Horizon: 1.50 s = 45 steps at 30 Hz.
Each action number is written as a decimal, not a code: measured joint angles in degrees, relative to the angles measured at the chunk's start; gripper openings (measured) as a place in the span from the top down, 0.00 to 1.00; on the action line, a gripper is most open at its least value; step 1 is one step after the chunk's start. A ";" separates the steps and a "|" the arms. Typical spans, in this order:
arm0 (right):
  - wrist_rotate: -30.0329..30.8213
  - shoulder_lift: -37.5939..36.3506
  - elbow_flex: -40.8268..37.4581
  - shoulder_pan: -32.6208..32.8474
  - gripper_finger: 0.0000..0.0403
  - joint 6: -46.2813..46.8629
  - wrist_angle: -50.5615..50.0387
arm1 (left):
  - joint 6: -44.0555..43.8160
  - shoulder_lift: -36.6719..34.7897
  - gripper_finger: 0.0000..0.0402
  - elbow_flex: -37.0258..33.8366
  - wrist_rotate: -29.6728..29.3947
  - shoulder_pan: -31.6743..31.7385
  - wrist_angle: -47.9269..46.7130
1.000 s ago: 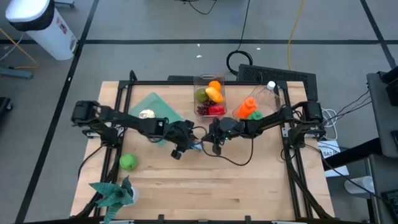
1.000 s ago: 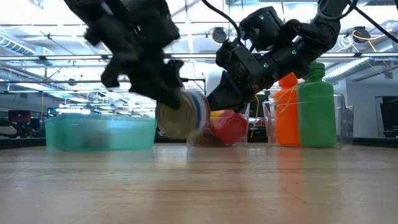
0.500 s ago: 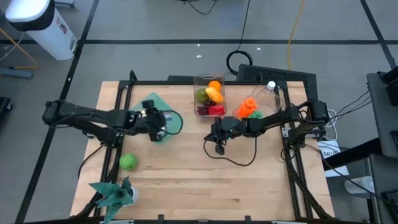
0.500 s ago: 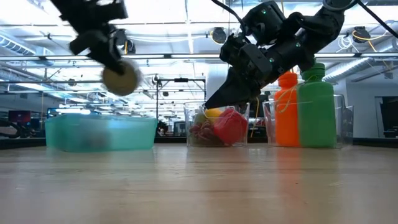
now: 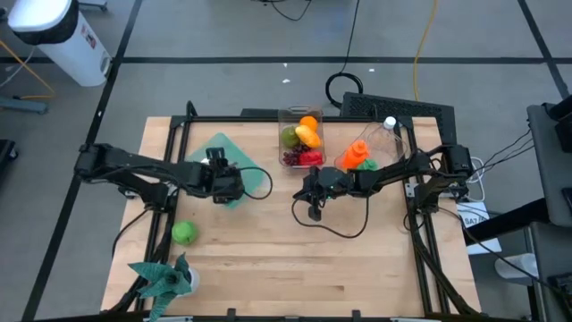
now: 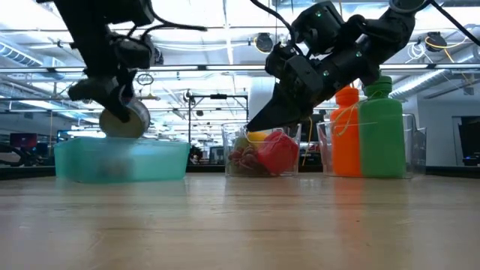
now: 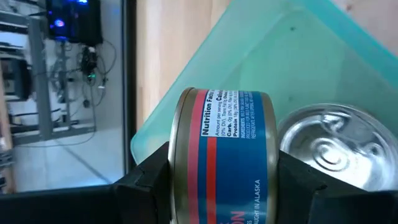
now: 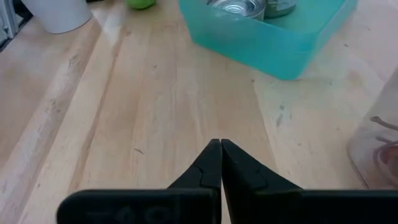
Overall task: Pick & Place Food Item
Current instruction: Put the blue pink tuna can into the green bin
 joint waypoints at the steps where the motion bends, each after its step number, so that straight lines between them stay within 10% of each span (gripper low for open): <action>1: 0.00 0.00 0.00 0.00 1.00 0.02 -0.09 | 0.02 0.76 0.54 0.00 -0.31 0.21 -0.32; 20: -0.20 0.00 0.00 0.02 1.00 0.07 -0.60 | -0.33 7.40 0.54 0.09 6.73 -1.01 -3.32; 31: -0.20 0.00 0.00 0.02 1.00 0.09 -0.58 | -4.64 7.52 0.21 -0.02 12.62 -1.07 -3.01; 45: -0.22 0.00 0.00 0.04 1.00 0.09 -0.59 | -7.26 7.50 0.48 0.00 16.14 -2.69 -3.02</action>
